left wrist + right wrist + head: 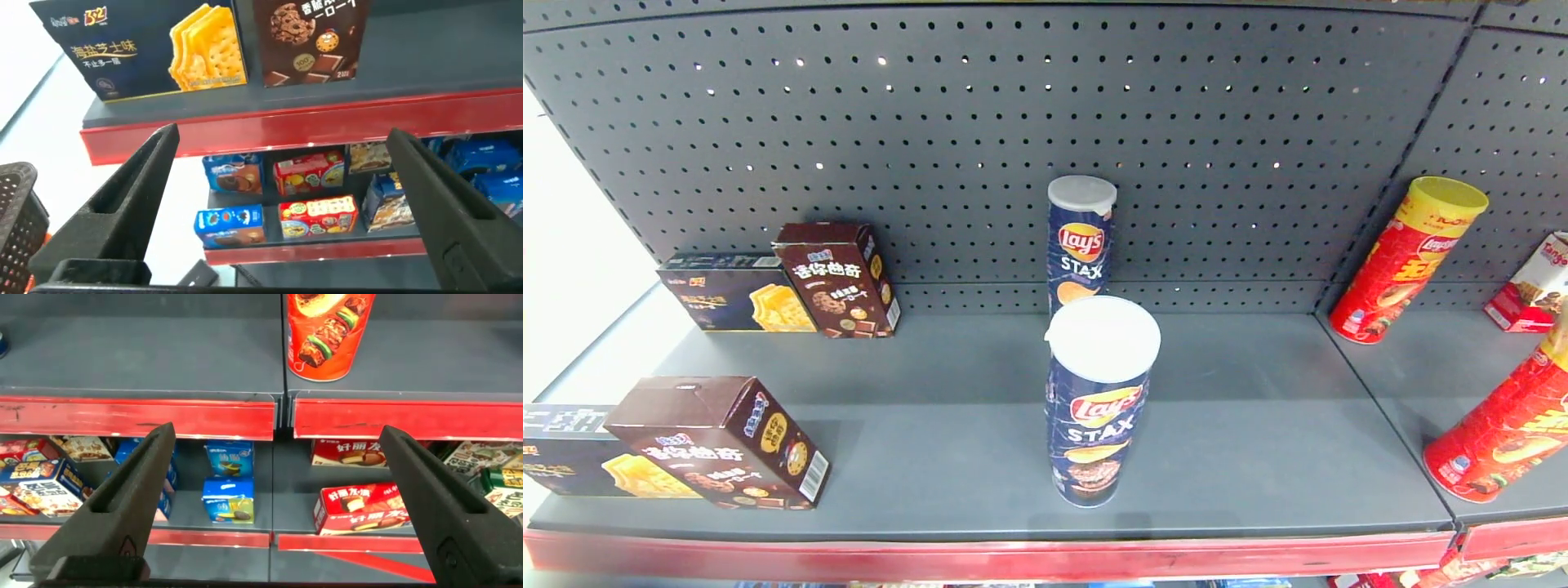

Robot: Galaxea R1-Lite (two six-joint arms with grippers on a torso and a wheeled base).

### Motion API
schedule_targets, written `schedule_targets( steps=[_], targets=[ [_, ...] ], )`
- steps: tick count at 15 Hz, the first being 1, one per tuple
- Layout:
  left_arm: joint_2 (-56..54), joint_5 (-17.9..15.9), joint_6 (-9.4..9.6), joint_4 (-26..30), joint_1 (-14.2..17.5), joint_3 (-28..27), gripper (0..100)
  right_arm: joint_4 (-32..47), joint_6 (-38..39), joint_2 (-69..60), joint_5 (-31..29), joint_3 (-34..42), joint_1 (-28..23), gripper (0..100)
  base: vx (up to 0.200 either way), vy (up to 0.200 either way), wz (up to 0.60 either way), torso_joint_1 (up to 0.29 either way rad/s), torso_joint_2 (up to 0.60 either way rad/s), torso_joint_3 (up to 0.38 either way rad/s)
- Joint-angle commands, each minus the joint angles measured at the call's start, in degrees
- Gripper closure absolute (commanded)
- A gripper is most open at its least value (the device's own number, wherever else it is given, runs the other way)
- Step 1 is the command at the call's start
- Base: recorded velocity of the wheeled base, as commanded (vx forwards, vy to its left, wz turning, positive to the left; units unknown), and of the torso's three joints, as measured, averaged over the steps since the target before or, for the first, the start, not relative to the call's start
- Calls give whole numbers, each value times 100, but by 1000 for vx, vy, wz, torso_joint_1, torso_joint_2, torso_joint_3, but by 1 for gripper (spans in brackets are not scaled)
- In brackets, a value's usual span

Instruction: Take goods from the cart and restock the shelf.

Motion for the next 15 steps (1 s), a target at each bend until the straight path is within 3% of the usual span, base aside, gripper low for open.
schedule_targets(
  steps=[1, 2, 3, 6, 7, 10, 14, 15],
  targets=[
    [-2, -123, -27, 4, -18, 0, 0, 4, -1, 9, 4, 0, 6, 0, 0, 0, 0, 0, 0, 0],
    [-2, -598, -27, 4, -18, 0, 0, 4, -1, 9, 4, 0, 6, 0, 0, 0, 0, 0, 0, 0],
    [-2, -747, -27, 4, -18, 0, 0, 4, -1, 9, 4, 0, 6, 0, 0, 0, 0, 0, 0, 0],
    [-2, -563, -141, 4, -9, 0, 0, 4, -1, 9, 4, 0, 6, 0, 0, 0, 0, 0, 0, 0],
    [-2, 149, -132, -13, 0, 0, 0, 4, -1, 9, 4, 0, 6, 0, 0, 0, 0, 0, 0, 0],
    [-2, 114, -167, 4, 0, 0, 0, 4, -1, 9, 4, 0, 6, 0, 0, 0, 0, 0, 0, 0],
    [-2, 140, -589, -13, 0, 0, 0, -5, -1, 9, 4, 0, 6, 0, 0, 0, 0, 0, 0, 0],
    [-2, 158, -607, -13, 0, 0, 0, -5, -1, 9, 4, 0, 6, 0, 0, 0, 0, 0, 0, 0]
  ],
)
